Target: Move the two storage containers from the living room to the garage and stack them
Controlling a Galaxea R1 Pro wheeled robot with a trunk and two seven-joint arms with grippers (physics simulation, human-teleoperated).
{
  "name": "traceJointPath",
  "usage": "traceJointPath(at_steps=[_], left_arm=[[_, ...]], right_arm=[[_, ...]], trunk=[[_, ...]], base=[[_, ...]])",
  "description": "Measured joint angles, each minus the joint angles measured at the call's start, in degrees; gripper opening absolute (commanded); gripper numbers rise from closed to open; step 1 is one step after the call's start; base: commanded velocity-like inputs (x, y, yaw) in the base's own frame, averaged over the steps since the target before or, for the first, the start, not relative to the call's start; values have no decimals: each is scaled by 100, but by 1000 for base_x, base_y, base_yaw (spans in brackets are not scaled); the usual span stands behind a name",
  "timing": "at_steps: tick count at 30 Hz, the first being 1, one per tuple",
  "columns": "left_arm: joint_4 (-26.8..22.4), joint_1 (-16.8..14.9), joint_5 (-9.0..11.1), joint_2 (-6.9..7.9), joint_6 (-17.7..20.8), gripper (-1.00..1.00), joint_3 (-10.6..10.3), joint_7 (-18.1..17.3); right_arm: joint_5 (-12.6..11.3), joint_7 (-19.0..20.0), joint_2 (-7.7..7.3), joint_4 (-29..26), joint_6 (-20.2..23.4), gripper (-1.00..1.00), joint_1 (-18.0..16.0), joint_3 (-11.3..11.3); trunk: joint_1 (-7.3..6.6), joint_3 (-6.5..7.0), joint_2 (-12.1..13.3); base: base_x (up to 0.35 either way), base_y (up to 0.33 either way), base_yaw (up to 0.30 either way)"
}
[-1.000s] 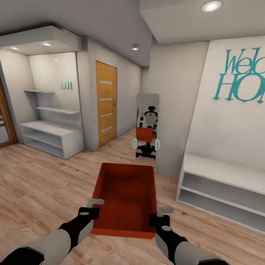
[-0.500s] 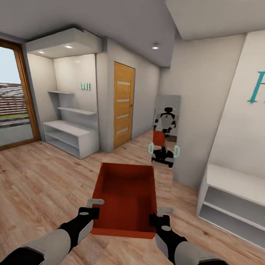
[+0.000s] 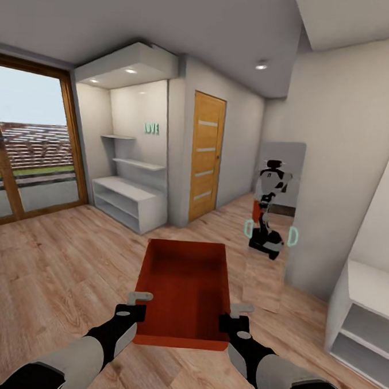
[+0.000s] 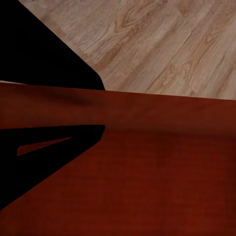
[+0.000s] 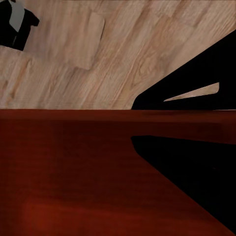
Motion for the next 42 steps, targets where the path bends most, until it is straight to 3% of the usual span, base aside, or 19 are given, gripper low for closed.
traceJointPath(at_steps=[21,42], left_arm=[[0,0,-1,6,0,-100,1,-11],[1,0,3,-2,0,-100,-3,2]], right_arm=[[-1,-7,5,1,0,-100,0,0],[7,1,-2,-1,0,-100,0,-8]], trunk=[[0,0,0],[0,0,0]], base=[[324,0,263],[324,0,14]])
